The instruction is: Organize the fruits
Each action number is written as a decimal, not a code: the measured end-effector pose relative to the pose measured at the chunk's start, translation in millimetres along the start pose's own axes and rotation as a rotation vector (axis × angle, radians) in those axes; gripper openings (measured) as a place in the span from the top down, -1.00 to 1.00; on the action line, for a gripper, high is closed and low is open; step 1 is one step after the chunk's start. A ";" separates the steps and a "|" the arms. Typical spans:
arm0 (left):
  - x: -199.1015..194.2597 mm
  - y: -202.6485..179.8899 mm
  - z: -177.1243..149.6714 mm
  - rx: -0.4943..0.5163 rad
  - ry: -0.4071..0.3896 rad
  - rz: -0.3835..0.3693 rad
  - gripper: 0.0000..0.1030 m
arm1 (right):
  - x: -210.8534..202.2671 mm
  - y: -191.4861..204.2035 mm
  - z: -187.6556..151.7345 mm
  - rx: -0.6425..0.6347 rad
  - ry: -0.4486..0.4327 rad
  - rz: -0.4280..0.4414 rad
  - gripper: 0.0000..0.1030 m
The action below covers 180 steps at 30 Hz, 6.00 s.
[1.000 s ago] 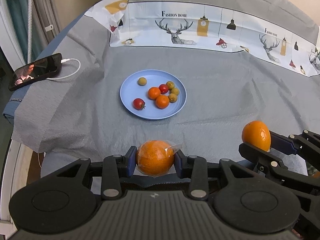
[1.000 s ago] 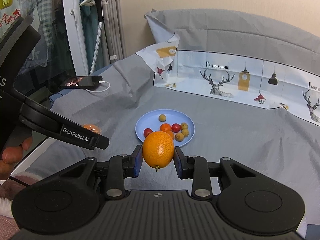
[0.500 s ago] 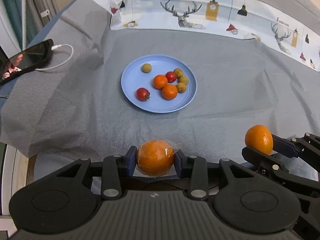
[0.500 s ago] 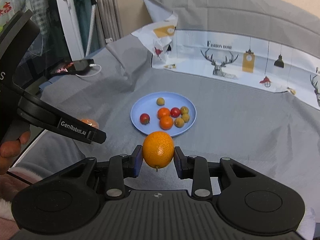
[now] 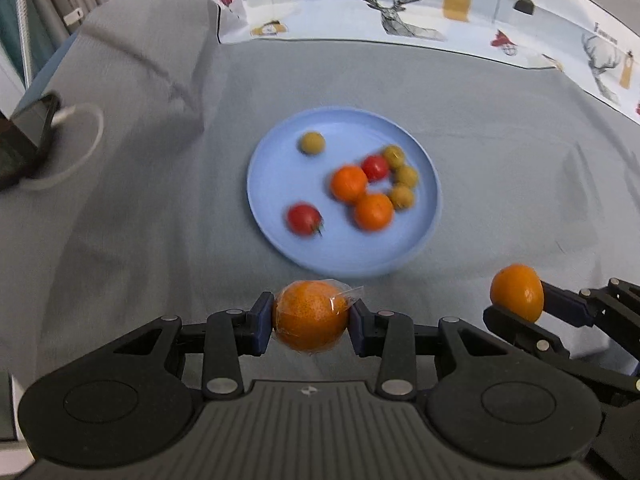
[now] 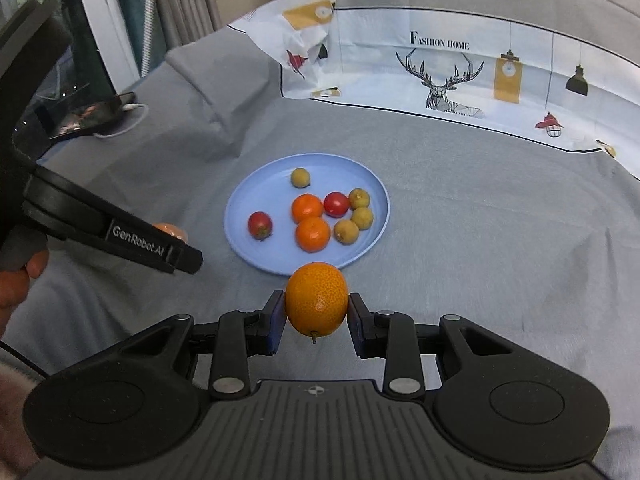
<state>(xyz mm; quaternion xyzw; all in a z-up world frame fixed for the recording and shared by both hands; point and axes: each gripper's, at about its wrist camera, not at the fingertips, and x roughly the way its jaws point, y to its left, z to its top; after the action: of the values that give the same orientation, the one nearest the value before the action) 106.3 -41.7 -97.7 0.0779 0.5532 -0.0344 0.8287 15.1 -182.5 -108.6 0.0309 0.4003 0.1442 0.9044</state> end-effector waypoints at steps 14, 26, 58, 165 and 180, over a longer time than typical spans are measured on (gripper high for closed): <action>89.2 6.0 91.5 -0.008 -0.017 0.064 0.18 | 105.2 -23.9 54.9 -0.031 0.012 -0.009 0.33; 65.1 11.7 76.1 0.015 -0.088 0.055 -0.99 | 112.2 -13.2 67.9 -0.121 -0.015 -0.025 -0.52; -113.8 -5.4 -101.8 -0.045 -0.240 0.099 -0.99 | -114.5 36.1 -35.5 -0.102 -0.245 -0.146 -0.95; -112.4 -16.3 -105.0 0.020 -0.262 0.101 -0.99 | -113.1 28.5 -40.0 -0.082 -0.232 -0.171 -0.98; -112.8 -15.7 -104.2 0.025 -0.263 0.101 -0.99 | -113.6 28.2 -39.7 -0.080 -0.231 -0.171 -0.98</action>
<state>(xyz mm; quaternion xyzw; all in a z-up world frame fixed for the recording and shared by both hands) -34.4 -43.1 -34.3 0.1108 0.4345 -0.0097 0.8938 -93.1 -190.4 -49.4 -0.0232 0.2885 0.0779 0.9540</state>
